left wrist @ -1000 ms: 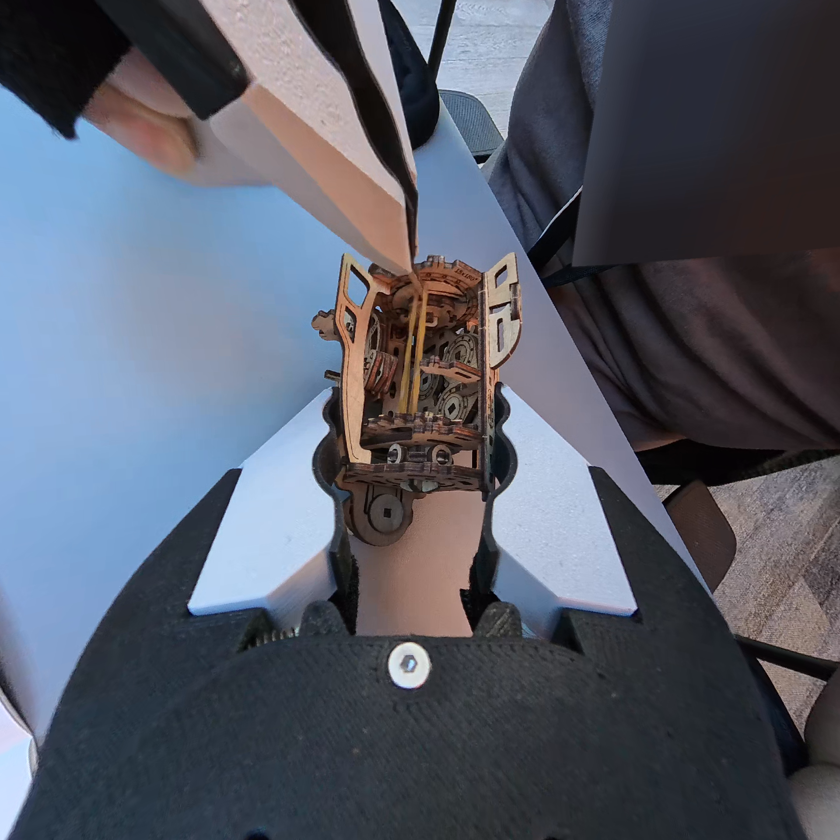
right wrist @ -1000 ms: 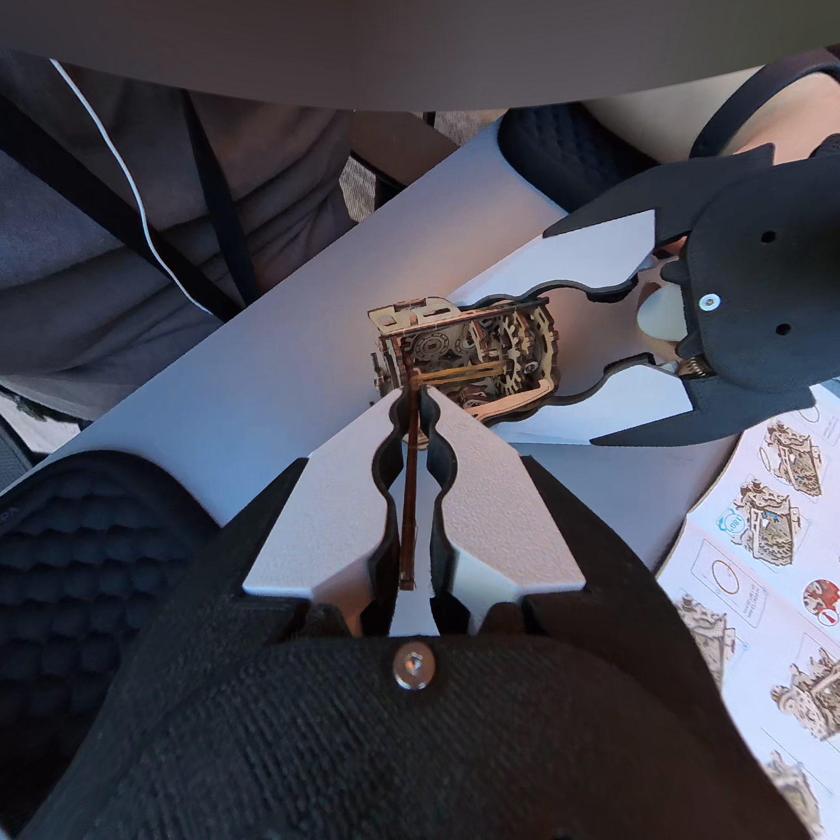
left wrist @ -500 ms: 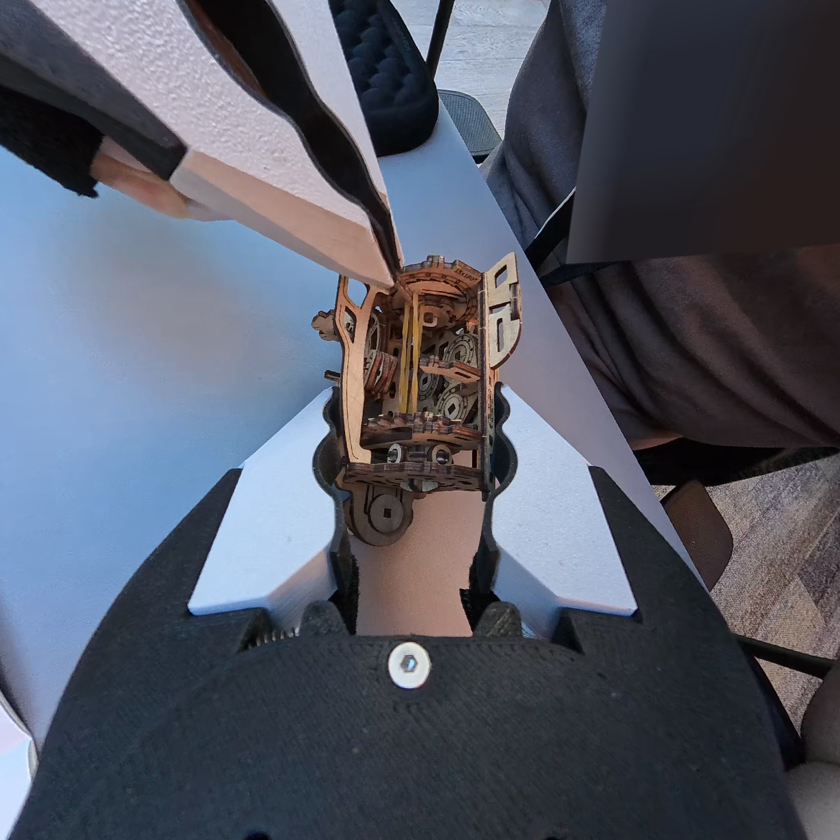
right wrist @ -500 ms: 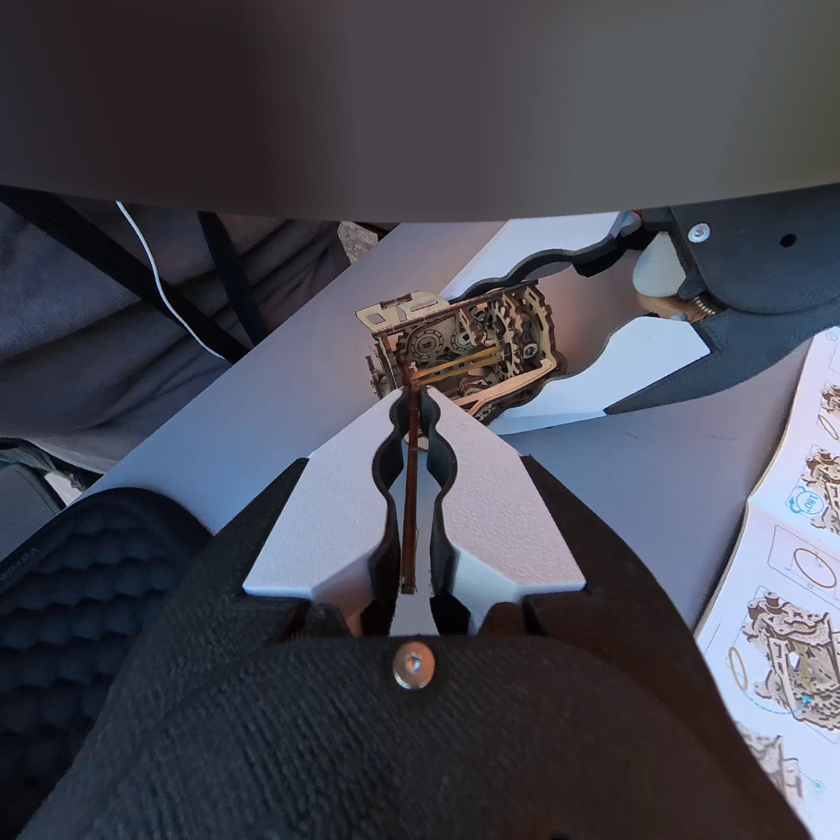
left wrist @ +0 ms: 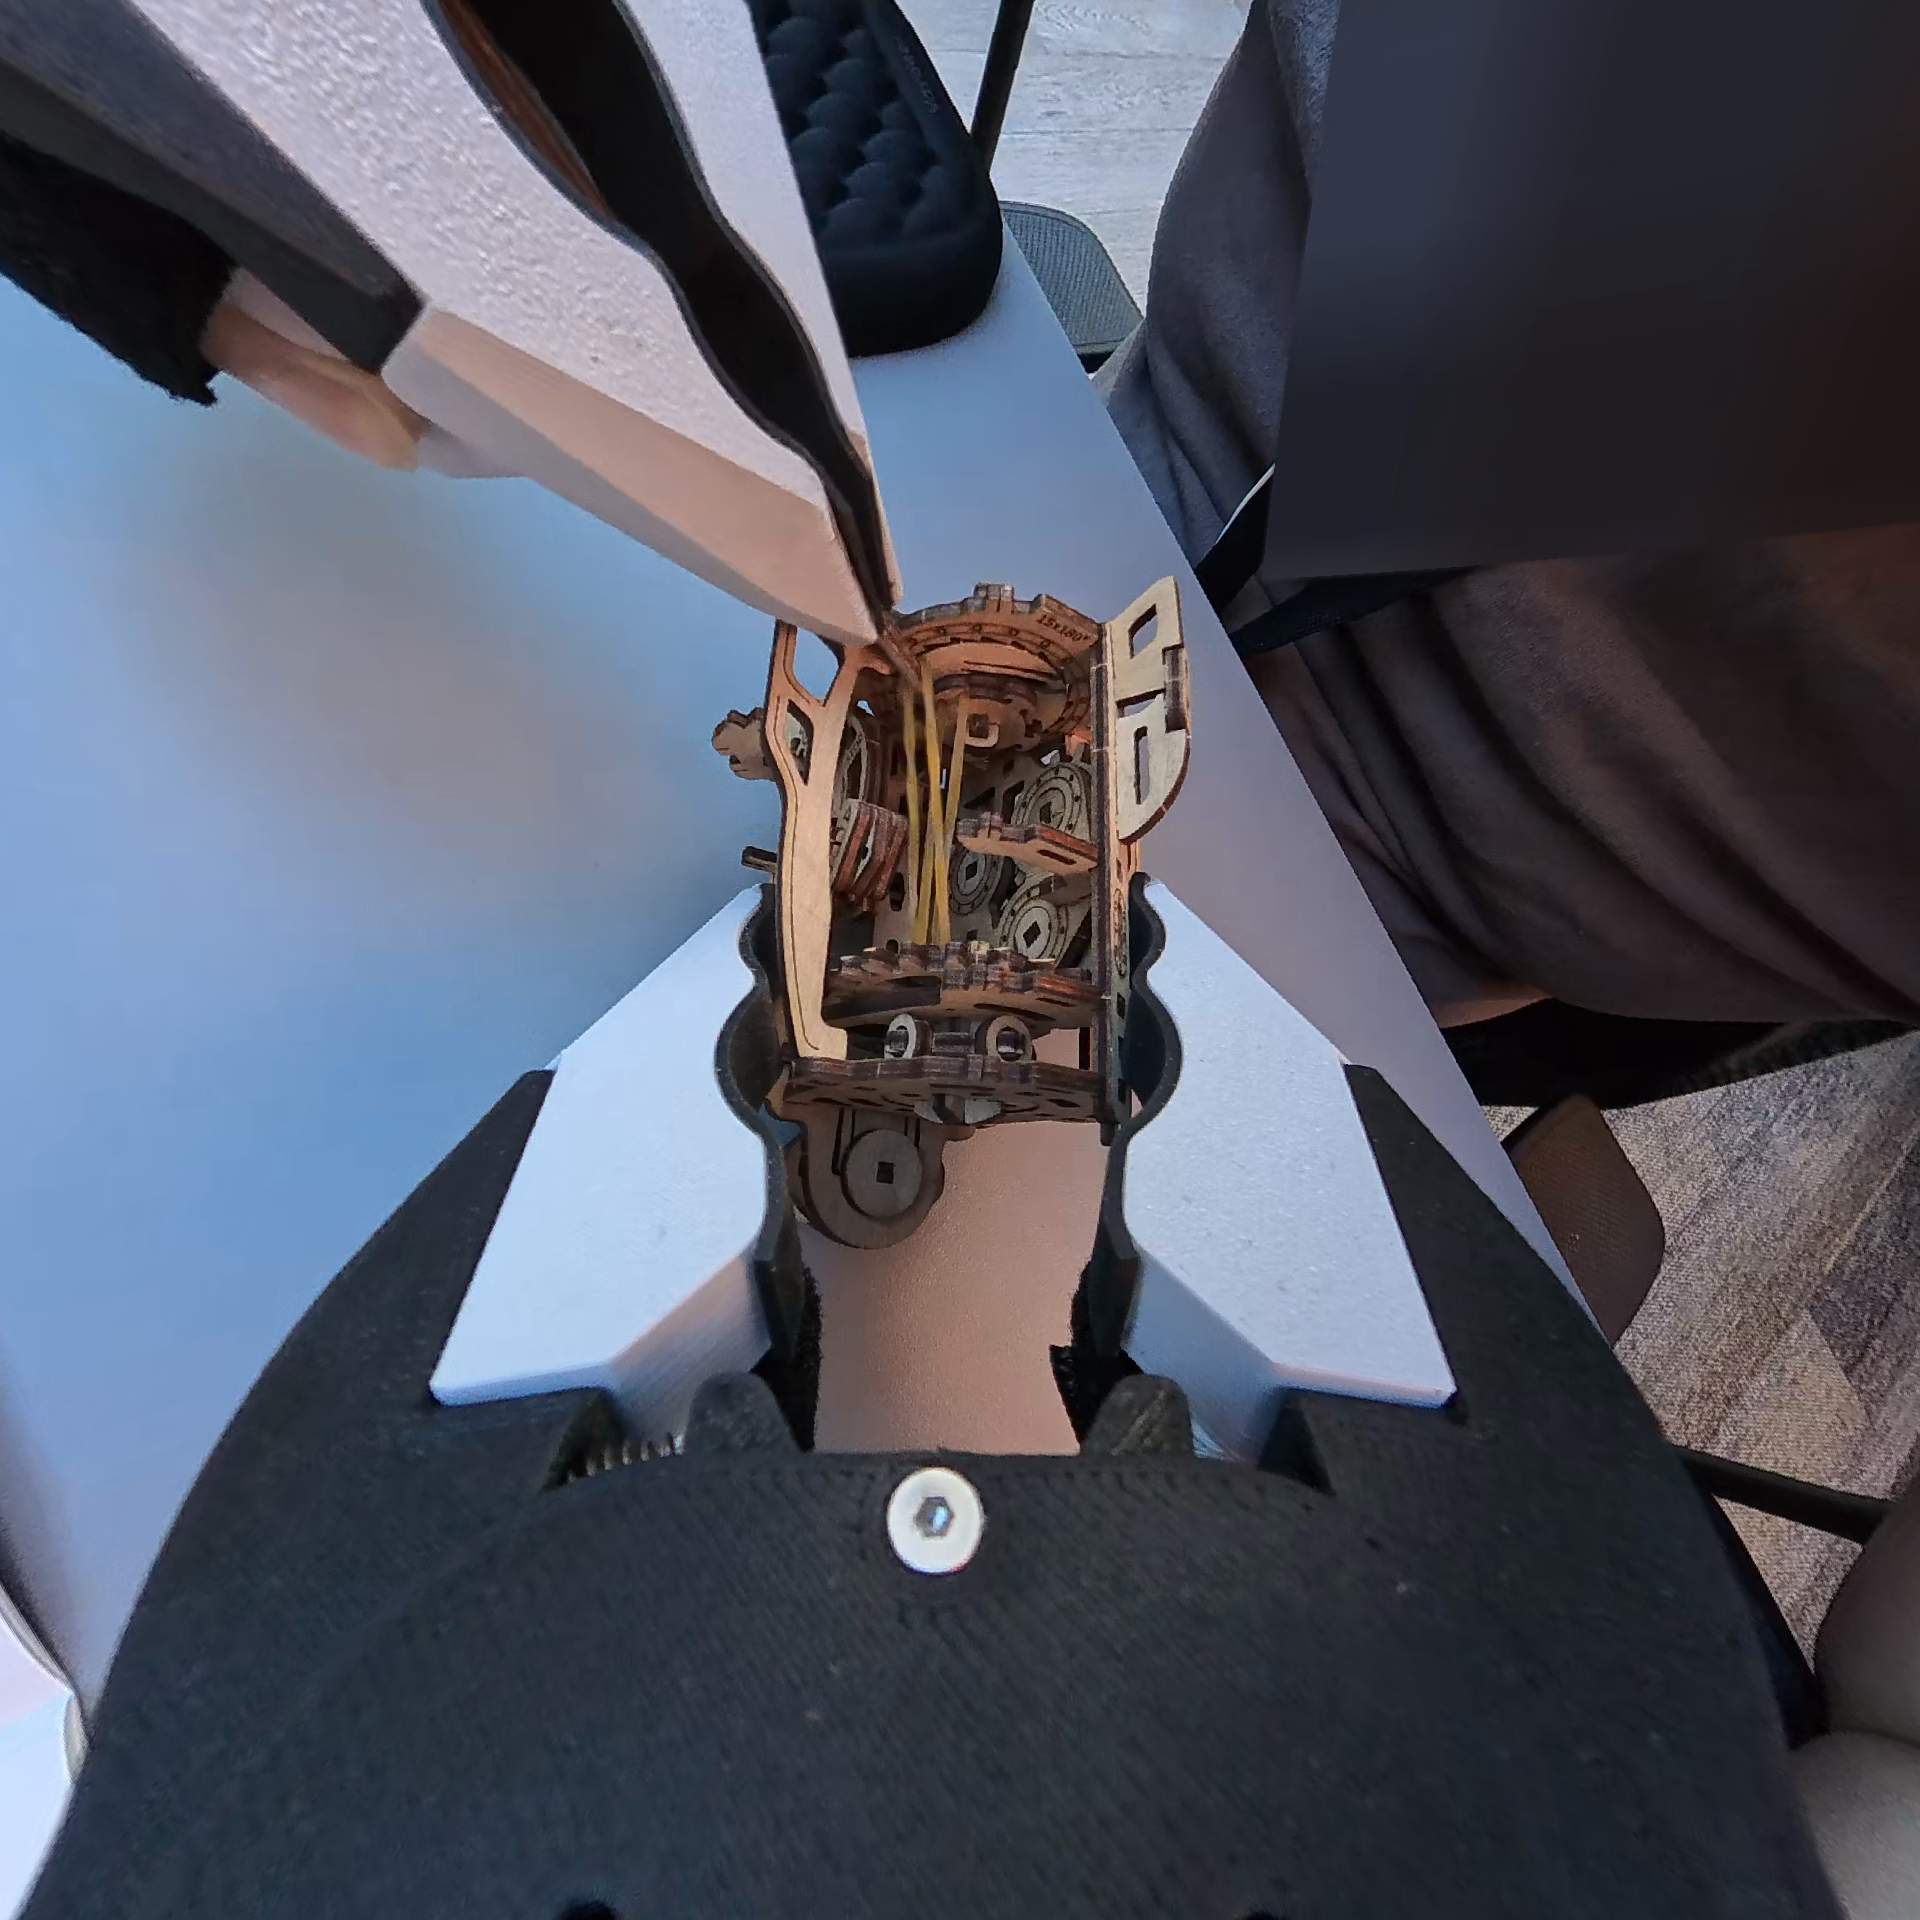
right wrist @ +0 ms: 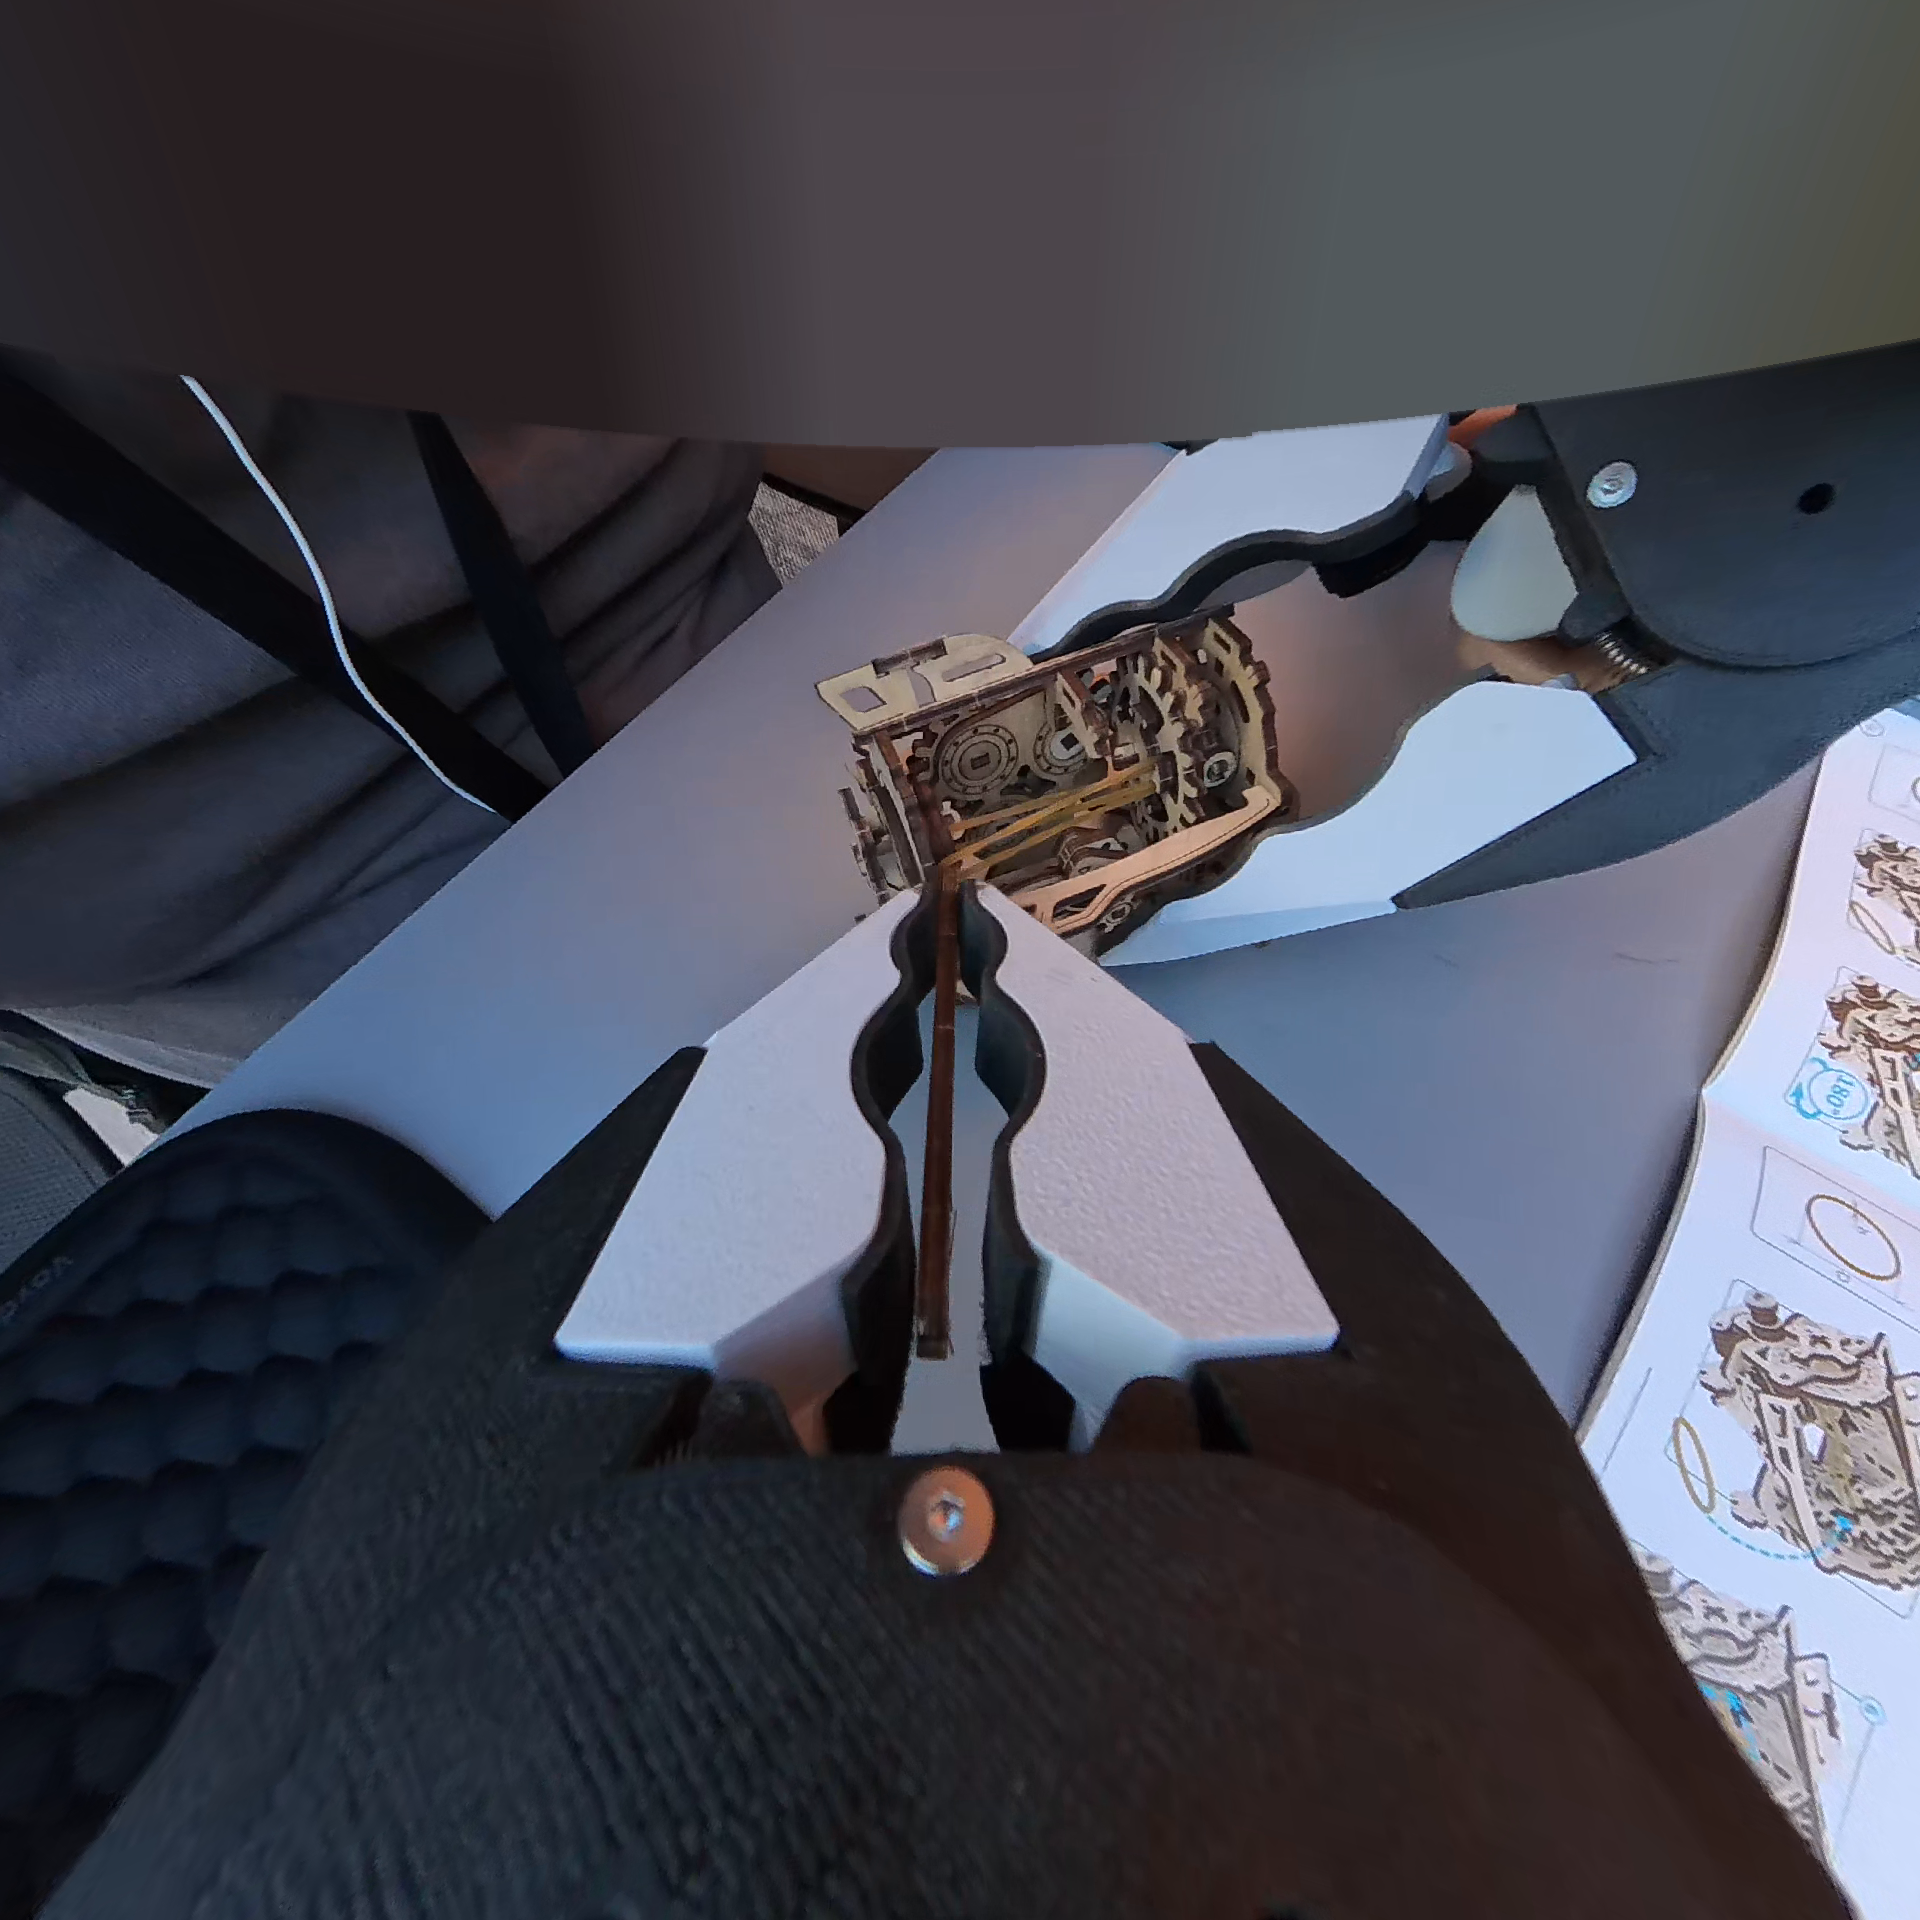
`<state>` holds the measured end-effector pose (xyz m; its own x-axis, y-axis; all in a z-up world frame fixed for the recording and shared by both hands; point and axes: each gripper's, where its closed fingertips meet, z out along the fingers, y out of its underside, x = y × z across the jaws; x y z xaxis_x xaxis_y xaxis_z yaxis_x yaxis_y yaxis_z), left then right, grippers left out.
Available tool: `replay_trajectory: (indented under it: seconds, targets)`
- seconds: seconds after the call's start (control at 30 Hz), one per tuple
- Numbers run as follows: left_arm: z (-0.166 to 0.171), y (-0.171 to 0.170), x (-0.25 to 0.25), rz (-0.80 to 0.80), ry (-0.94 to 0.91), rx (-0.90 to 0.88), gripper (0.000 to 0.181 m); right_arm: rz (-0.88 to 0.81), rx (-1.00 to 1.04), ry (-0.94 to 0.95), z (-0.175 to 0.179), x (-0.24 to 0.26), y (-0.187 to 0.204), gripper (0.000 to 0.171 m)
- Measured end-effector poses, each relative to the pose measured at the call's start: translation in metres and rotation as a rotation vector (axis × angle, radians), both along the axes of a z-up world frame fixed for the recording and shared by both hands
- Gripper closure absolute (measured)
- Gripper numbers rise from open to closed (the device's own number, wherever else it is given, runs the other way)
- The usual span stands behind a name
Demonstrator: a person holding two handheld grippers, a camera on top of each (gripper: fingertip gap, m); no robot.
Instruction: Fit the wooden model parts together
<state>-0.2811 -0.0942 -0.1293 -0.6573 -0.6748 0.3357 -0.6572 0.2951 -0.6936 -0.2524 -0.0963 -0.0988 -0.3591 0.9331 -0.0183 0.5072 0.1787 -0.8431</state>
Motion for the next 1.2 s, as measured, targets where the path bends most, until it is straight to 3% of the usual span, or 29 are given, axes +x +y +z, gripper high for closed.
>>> replay_trajectory:
  seconds: [0.03, 0.83, 1.2]
  targets:
    - [0.0000, 0.0001, 0.0000, 0.000, 0.001, -0.001, 0.117, 0.002, 0.012, -0.002, -0.0002, 0.0001, 0.0001, 0.170]
    - [0.0003, -0.0008, 0.0002, -0.005, 0.005, -0.011, 0.117, 0.111, 0.491, -0.068, 0.0016, -0.0019, -0.0050, 0.170]
    - [0.0002, -0.0020, 0.0002, -0.015, 0.005, -0.005, 0.118, 0.238, 0.570, -0.176, 0.0024, -0.0036, -0.0080, 0.170]
